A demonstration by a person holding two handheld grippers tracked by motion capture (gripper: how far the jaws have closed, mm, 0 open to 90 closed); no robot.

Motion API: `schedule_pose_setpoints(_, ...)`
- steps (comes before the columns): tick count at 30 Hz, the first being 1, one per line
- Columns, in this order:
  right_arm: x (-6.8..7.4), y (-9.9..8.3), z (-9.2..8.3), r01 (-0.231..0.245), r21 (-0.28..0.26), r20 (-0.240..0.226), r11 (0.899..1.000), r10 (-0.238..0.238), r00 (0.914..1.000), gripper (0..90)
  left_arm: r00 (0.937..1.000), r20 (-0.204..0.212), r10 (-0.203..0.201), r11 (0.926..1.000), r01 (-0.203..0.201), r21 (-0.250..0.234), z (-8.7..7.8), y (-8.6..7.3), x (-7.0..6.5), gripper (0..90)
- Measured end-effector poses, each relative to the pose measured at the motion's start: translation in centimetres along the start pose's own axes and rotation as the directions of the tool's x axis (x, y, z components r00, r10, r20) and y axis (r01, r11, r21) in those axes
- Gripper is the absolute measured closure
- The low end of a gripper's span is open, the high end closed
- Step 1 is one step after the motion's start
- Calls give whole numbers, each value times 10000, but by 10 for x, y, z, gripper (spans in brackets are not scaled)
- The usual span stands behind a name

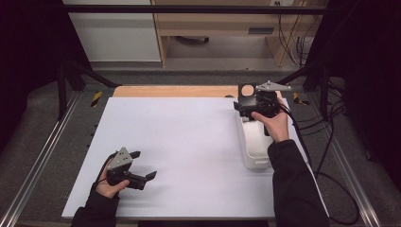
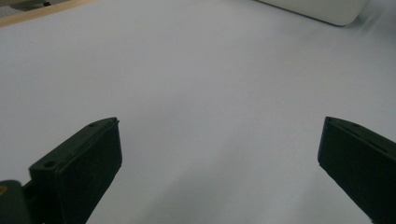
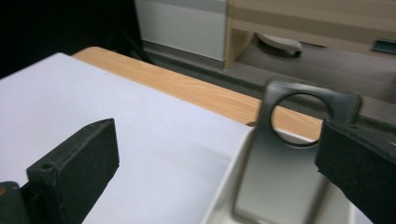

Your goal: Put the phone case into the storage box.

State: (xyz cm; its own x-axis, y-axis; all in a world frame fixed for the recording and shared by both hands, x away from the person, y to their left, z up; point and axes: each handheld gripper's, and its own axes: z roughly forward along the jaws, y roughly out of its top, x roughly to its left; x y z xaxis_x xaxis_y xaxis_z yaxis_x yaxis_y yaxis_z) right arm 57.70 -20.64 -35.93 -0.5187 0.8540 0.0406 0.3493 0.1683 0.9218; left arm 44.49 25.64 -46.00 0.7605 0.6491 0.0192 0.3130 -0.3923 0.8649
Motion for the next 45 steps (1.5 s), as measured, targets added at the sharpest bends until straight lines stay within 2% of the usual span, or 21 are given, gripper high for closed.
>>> schedule_pose_setpoints(3,10,-5,-12,243,-206,-584,9995,-255,9980,4,10000,25,-31,10000,31,-63,-1,0,0,0)
schedule_pose_setpoints(7,23,-13,-30,564,-488,-1266,9972,-622,9900,4,10000,44,-60,9999,61,-141,-1,0,0,0)
schedule_pose_setpoints(13,39,-27,-56,886,-717,-1864,9935,-1006,9773,4,9999,93,-45,9997,47,-232,-2,1,-1,0)
schedule_pose_setpoints(19,49,-41,-78,1055,-883,-2134,9905,-1222,9693,4,9999,102,-31,9994,35,-335,-3,2,-2,0)
schedule_pose_setpoints(29,61,-67,-103,1921,-650,-2107,9792,-2016,9565,4,9999,135,-23,9988,30,-489,-5,4,-3,0)
schedule_pose_setpoints(35,63,-76,-114,2115,-655,-2014,9752,-2205,9544,4,9999,133,0,9985,7,-543,-6,4,-4,0)
schedule_pose_setpoints(37,63,-79,-116,2108,-698,-1893,9750,-2204,9569,5,9999,130,16,9983,-8,-591,-7,4,-4,0)
schedule_pose_setpoints(38,62,-80,-117,1990,-730,-1969,9773,-2098,9577,5,9999,126,24,9982,-17,-606,-8,5,-4,0)
schedule_pose_setpoints(39,59,-82,-117,1601,-706,-2140,9846,-1717,9616,4,9999,126,15,9980,-7,-630,-8,5,-4,0)
schedule_pose_setpoints(41,56,-88,-119,1747,-722,-1889,9820,-1855,9643,9,9999,119,8,9976,1,-695,-9,5,-4,0)
schedule_pose_setpoints(42,54,-91,-119,1597,-679,-2029,9848,-1704,9643,4,9999,120,16,9974,-8,-714,-9,5,-4,0)
schedule_pose_setpoints(45,43,-103,-119,1153,-529,-1993,9919,-1236,9721,5,9999,106,59,9974,-52,-722,-10,6,-5,0)
